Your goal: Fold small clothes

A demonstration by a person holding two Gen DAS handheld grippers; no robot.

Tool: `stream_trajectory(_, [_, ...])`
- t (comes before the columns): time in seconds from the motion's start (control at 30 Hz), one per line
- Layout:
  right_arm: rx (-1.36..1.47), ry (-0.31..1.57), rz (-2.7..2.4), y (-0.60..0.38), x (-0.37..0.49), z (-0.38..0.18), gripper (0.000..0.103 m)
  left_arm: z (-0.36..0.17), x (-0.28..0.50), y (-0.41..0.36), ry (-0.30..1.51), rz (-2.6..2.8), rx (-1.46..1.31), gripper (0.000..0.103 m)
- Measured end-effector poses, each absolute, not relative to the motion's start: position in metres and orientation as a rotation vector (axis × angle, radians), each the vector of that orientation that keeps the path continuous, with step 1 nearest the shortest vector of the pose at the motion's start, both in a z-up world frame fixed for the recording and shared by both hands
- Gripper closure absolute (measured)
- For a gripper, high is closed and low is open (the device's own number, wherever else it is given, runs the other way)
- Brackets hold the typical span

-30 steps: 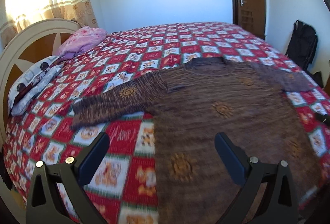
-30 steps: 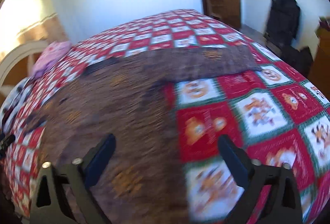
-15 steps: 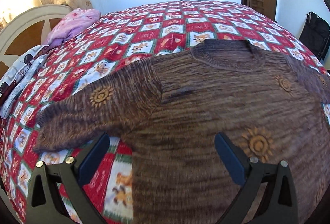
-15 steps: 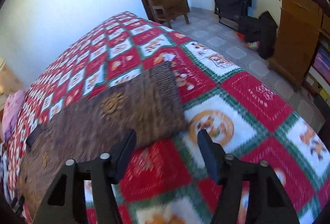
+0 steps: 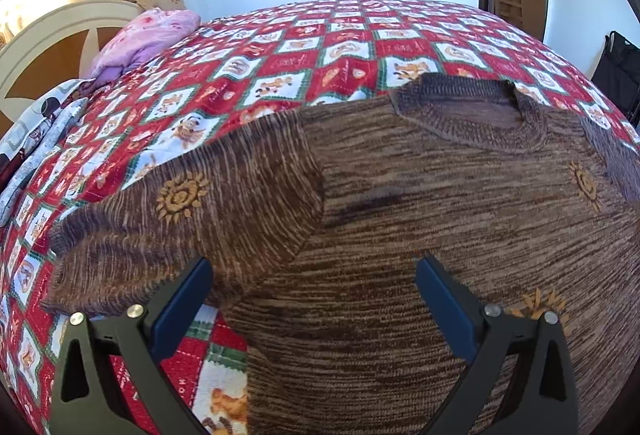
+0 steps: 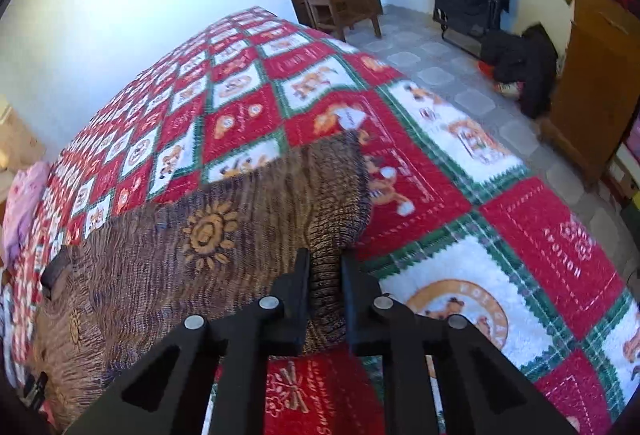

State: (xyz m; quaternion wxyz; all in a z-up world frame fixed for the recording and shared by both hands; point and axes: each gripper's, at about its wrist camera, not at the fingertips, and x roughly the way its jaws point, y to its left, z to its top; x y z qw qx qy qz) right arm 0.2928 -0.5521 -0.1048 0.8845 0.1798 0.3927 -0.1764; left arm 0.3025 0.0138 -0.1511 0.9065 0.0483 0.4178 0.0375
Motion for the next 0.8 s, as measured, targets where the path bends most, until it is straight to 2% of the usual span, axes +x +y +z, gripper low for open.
stream_trajectory(0.2, [0.232,0.734,-0.315,-0.511,0.297,-0.074,0.092,-0.153,0.302,0.016,0.862,0.08,0.091,0.0])
stream_trajectory(0.47, [0.01,0.706,-0.121,-0.398,0.321,-0.05,0.092,-0.145,0.296,0.012,0.869,0.007,0.07,0.0])
stream_trajectory(0.63, [-0.082,0.718,0.014,-0.318,0.342,-0.061,0.092,-0.136,0.29,0.01,0.849,-0.026,0.067,0.0])
stream_trajectory(0.8, [-0.178,0.771,0.124,-0.249,0.35,-0.098,0.092,-0.128,0.286,0.01,0.84,-0.061,0.063,0.0])
